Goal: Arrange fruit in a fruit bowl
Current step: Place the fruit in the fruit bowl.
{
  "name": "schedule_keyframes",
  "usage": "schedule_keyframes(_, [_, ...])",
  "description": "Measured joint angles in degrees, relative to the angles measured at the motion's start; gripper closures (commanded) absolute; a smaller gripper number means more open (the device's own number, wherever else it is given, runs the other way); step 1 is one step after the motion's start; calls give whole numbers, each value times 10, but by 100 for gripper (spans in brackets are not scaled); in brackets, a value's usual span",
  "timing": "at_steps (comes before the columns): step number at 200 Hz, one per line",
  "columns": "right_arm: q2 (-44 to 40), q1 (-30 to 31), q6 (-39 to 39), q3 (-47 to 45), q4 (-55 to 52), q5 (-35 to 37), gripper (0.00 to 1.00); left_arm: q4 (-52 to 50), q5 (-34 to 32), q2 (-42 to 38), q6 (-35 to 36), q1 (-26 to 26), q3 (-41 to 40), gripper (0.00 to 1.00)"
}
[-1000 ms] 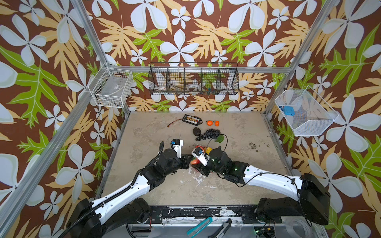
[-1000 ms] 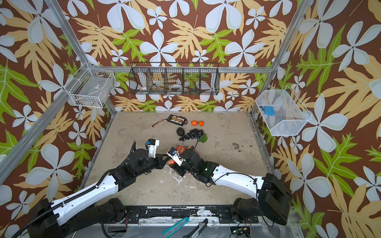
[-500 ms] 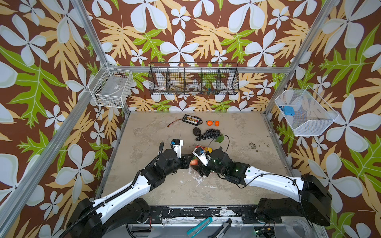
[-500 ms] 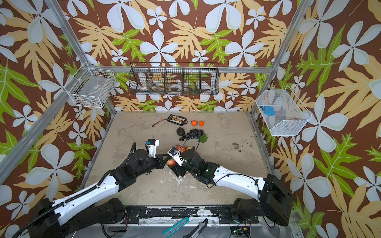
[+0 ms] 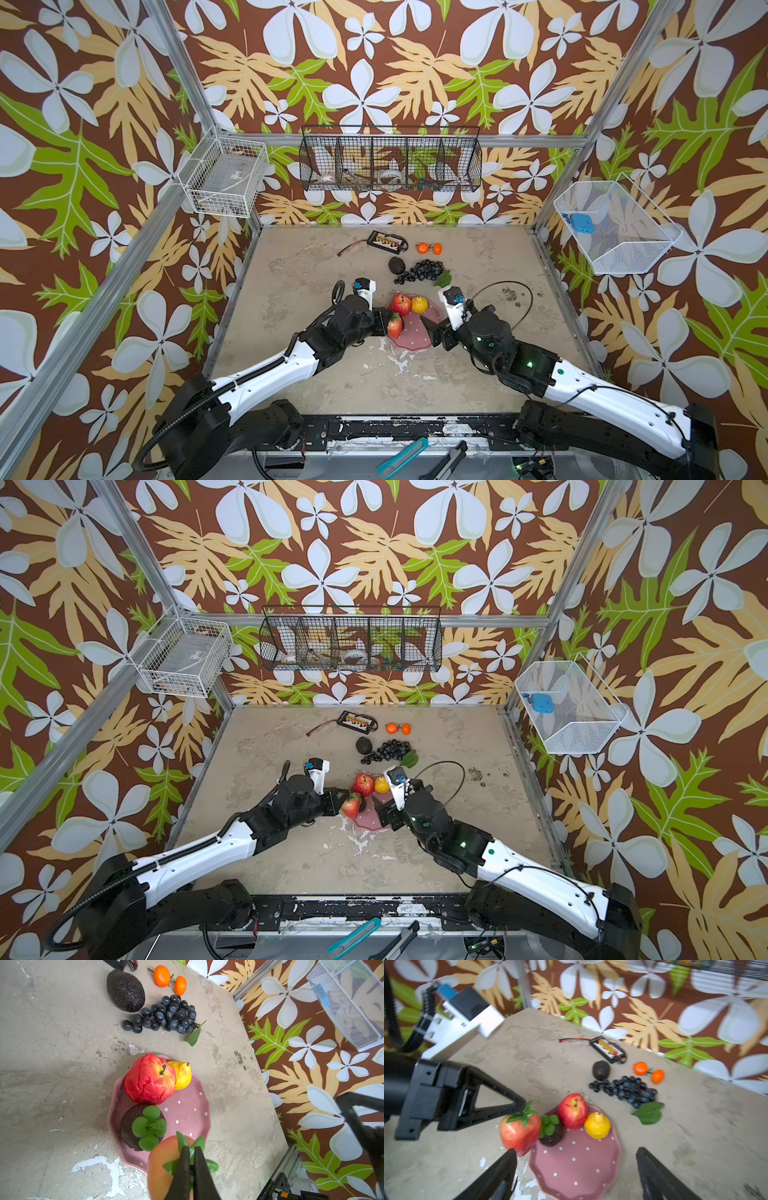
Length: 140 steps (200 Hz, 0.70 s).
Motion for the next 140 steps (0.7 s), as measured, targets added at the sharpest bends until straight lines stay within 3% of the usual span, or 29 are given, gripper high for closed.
schedule_keyframes(28, [-64, 0, 71, -28, -46, 99, 12, 14, 9, 70, 0, -32, 50, 100])
schedule_keyframes(54, [-121, 0, 141, -61, -76, 149, 12, 25, 9, 131, 5, -58, 97, 100])
schedule_keyframes(97, [-206, 0, 219, -106, -105, 180, 13, 27, 8, 239, 17, -71, 181, 100])
schedule_keyframes(140, [-217, 0, 236, -111, -120, 184, 13, 9, 3, 320, 38, -71, 255, 100])
